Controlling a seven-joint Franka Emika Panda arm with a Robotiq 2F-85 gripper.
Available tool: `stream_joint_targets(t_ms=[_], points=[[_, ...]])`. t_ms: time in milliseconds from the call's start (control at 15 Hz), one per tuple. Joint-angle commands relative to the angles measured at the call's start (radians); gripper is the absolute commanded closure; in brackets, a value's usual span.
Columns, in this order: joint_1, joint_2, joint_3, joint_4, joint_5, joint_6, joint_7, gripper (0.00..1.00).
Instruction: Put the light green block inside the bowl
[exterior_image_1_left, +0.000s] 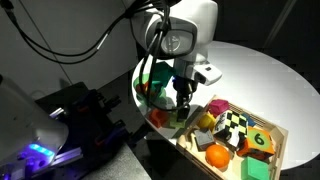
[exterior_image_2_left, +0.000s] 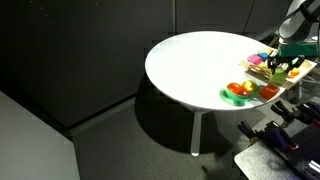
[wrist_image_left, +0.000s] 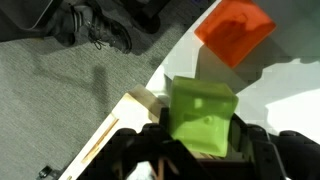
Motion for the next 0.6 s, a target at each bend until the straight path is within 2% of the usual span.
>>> stream_joint_targets(t_ms=[0, 267, 533], points=[[-0.003, -0.064, -0.001, 0.002, -0.071, -0.055, -0.036, 0.71], [-0.021, -0.111, 0.024, 0.001, -0.103, -0.074, -0.102, 0.71], [-0.049, -0.152, 0.056, -0.001, -0.068, -0.108, -0.174, 0.71]])
